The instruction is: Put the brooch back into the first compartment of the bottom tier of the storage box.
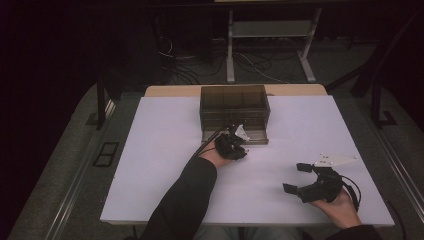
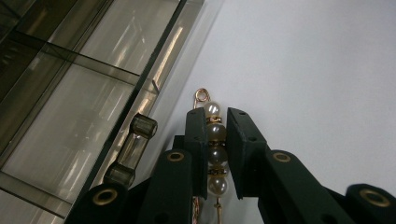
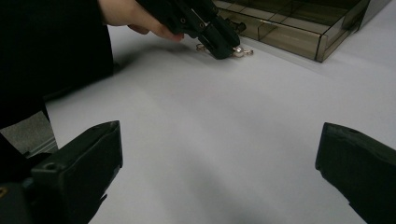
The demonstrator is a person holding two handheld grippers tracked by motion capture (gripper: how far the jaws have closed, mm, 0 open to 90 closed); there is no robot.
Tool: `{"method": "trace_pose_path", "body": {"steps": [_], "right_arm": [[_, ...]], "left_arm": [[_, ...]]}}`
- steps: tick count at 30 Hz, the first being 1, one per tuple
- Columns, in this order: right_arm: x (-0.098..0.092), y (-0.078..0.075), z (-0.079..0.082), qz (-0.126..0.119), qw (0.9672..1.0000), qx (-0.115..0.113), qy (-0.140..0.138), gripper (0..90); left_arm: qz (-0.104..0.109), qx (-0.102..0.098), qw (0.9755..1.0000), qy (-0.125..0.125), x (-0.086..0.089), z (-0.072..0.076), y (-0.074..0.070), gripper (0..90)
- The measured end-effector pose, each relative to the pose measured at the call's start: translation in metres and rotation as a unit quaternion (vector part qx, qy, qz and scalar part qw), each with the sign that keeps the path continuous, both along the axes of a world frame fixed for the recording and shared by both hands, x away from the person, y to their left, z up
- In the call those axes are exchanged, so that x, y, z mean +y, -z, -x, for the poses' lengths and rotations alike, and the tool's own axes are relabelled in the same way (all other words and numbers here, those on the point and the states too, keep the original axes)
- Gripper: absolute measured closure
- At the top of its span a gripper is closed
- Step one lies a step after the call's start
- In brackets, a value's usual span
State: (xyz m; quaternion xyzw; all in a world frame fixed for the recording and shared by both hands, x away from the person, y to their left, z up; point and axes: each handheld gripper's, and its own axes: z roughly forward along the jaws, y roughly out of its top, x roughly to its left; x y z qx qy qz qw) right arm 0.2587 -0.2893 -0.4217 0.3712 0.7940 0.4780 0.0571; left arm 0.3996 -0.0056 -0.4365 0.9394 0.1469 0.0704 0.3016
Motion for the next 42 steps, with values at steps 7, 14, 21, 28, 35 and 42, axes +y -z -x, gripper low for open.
{"method": "trace_pose_path", "body": {"steps": [7,14,21,28,35,42], "right_arm": [[0.0,0.0,0.0,0.0,1.0,0.002,0.0,0.2],[0.0,0.0,0.0,0.001,1.0,0.002,0.0,0.2],[0.0,0.0,0.0,0.001,1.0,0.002,0.0,0.2],[0.0,0.0,0.0,0.002,1.0,0.002,0.0,0.2],[0.0,0.0,0.0,0.002,1.0,0.002,0.0,0.2],[0.0,0.0,0.0,0.002,1.0,0.002,0.0,0.2]], "left_arm": [[0.005,0.011,0.9999,-0.005,0.0,0.001,0.0,79.0],[0.004,0.01,0.9999,-0.005,0.003,-0.001,-0.001,79.1],[0.018,0.021,0.9995,-0.016,0.008,-0.001,-0.006,79.1],[0.027,0.024,0.9991,-0.021,0.013,0.0,-0.012,79.1],[0.03,0.016,0.9993,-0.016,0.018,-0.003,-0.018,79.1],[0.033,0.021,0.999,-0.022,0.021,-0.001,-0.027,79.1]]}}
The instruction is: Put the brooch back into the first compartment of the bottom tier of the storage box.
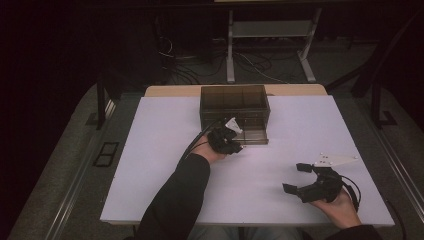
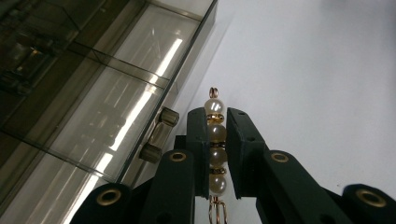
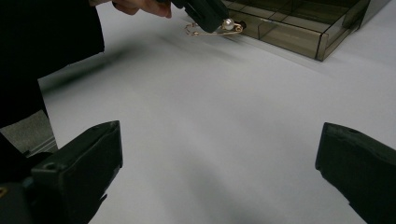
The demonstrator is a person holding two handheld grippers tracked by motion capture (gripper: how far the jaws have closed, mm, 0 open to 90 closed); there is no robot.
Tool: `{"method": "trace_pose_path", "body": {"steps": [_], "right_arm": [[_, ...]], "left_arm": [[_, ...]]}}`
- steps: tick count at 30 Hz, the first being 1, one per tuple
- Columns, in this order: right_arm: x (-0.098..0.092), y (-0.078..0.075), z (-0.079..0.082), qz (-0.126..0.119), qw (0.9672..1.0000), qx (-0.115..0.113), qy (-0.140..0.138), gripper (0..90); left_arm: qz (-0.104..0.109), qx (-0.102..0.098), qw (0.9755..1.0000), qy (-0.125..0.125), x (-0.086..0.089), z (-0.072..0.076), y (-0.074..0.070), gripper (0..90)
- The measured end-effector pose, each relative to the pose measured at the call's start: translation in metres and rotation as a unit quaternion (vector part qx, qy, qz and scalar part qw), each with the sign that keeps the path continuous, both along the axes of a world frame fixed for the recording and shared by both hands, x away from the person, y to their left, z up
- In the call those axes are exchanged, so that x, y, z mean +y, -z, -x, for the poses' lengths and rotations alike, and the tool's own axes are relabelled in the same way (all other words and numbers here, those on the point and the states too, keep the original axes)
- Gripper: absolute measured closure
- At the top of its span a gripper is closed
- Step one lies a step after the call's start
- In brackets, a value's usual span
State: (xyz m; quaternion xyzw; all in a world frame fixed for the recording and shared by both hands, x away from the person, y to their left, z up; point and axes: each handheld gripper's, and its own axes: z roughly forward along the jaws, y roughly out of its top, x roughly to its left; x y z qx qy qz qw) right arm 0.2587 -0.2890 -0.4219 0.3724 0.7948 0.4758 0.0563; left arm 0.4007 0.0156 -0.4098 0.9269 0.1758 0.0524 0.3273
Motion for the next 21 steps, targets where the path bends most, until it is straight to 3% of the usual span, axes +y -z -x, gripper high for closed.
{"method": "trace_pose_path", "body": {"steps": [1,10,13,14,21], "right_arm": [[0.0,0.0,0.0,0.0,1.0,0.0,0.0,0.2],[0.0,0.0,0.0,0.0,1.0,0.0,0.0,0.2],[0.0,0.0,0.0,0.0,1.0,0.0,0.0,0.2],[0.0,0.0,0.0,0.0,1.0,0.0,0.0,0.2],[0.0,0.0,0.0,0.001,1.0,0.0,-0.001,0.2]], "left_arm": [[-0.001,-0.008,1.0,0.006,0.001,-0.001,-0.001,79.1],[0.01,-0.008,0.9999,-0.006,0.006,-0.001,-0.011,79.1],[0.005,-0.014,0.9999,0.001,0.009,-0.003,-0.013,79.1],[0.009,-0.008,0.9999,-0.009,0.009,-0.001,-0.014,79.1],[0.017,-0.013,0.9996,-0.016,0.016,-0.003,-0.02,79.1]]}}
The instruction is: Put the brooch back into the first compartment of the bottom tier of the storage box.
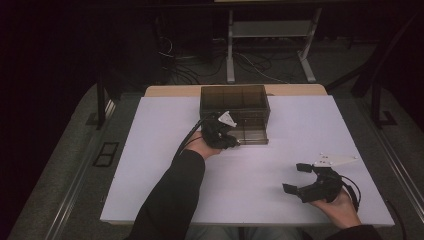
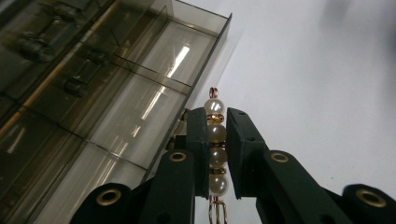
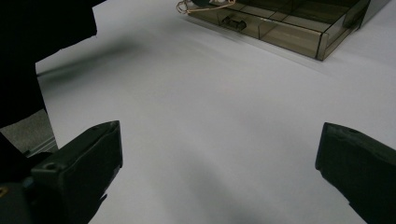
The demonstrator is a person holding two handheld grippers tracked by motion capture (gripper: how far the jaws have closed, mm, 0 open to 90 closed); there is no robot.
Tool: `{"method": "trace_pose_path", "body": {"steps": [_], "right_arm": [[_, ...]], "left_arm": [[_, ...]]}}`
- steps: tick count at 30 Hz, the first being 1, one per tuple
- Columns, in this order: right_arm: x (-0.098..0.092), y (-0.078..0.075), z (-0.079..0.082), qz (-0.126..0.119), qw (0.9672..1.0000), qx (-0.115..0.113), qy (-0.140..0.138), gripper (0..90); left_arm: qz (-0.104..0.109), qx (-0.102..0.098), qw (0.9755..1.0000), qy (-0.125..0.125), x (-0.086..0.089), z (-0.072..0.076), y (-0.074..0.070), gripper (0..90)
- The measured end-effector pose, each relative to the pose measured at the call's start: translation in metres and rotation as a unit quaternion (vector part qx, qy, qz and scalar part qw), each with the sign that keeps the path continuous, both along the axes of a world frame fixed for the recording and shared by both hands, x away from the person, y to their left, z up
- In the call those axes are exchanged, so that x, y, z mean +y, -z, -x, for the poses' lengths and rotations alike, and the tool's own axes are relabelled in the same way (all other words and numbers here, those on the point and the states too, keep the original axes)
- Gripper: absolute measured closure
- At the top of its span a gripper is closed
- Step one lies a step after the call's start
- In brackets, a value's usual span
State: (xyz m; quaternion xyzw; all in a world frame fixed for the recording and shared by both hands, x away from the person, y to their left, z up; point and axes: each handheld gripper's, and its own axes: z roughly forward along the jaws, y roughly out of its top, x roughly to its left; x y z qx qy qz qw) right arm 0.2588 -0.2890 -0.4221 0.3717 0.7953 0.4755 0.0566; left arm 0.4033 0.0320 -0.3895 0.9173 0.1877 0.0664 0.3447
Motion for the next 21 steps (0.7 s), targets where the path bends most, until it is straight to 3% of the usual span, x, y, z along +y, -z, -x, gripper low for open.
{"method": "trace_pose_path", "body": {"steps": [4,6,21], "right_arm": [[0.0,0.0,0.0,-0.001,1.0,0.001,0.001,0.2],[0.0,0.0,0.0,-0.001,1.0,0.0,0.0,0.2],[0.0,0.0,0.0,0.0,1.0,0.0,0.0,0.2]], "left_arm": [[0.008,-0.001,0.9999,-0.007,0.003,-0.001,-0.003,79.1],[0.004,-0.011,0.9999,-0.001,0.006,-0.003,-0.006,79.1],[0.024,-0.014,0.9992,-0.028,0.023,-0.008,-0.018,79.1]]}}
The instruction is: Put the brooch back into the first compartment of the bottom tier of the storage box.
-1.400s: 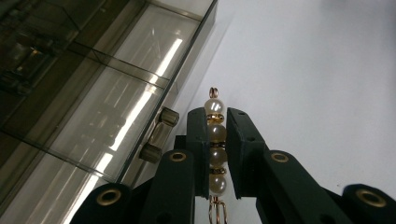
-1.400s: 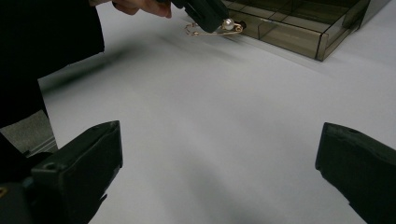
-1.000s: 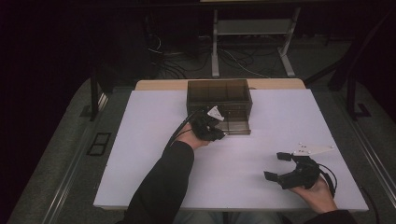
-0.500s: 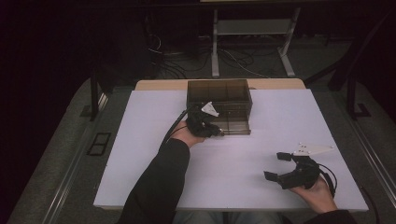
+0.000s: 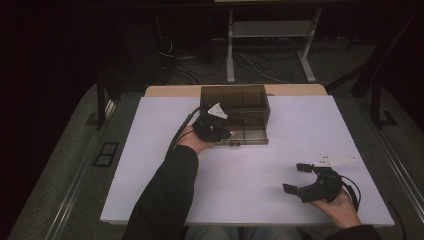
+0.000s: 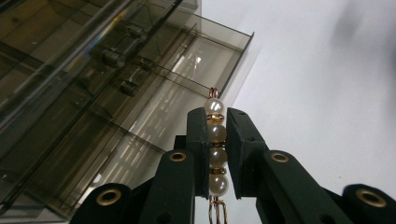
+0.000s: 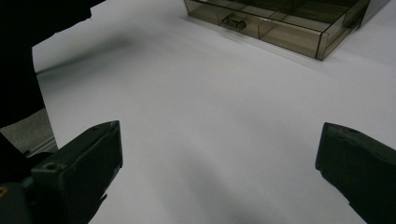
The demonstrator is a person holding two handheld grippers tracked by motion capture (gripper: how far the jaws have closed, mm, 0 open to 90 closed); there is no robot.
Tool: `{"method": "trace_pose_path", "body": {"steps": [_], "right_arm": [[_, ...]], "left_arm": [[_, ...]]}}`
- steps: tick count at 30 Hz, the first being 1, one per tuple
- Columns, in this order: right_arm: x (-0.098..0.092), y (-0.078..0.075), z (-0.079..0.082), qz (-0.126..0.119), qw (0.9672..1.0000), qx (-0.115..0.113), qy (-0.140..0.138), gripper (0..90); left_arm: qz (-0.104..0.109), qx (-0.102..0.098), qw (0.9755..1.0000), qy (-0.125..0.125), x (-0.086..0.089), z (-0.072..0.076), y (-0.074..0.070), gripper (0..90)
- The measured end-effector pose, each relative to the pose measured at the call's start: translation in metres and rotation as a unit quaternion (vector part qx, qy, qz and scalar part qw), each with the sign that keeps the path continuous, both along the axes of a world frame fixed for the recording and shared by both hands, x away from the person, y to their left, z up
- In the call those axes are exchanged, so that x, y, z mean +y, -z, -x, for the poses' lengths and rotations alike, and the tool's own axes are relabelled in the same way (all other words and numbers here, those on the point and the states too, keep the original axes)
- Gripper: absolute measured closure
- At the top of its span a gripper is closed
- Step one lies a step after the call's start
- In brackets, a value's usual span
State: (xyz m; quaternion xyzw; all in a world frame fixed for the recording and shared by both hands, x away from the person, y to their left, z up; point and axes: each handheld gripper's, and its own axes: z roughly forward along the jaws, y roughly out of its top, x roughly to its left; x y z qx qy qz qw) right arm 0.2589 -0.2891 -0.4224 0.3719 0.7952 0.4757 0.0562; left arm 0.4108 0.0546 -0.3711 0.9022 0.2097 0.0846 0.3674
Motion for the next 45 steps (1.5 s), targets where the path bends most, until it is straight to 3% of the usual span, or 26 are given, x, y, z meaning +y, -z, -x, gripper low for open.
{"method": "trace_pose_path", "body": {"steps": [12,19,23,45], "right_arm": [[0.0,0.0,0.0,0.0,1.0,0.0,0.0,0.2],[0.0,0.0,0.0,0.0,1.0,0.001,0.0,0.2],[0.0,0.0,0.0,-0.001,1.0,0.001,0.001,0.2],[0.0,0.0,0.0,0.0,1.0,0.003,0.0,0.2]], "left_arm": [[0.023,-0.003,0.9995,-0.019,0.011,-0.004,-0.007,79.1],[0.025,-0.007,0.9994,-0.024,0.019,-0.006,-0.012,79.1],[0.039,-0.005,0.9987,-0.034,0.024,-0.008,-0.013,79.1],[0.03,-0.006,0.9984,-0.048,0.035,-0.02,-0.004,79.1]]}}
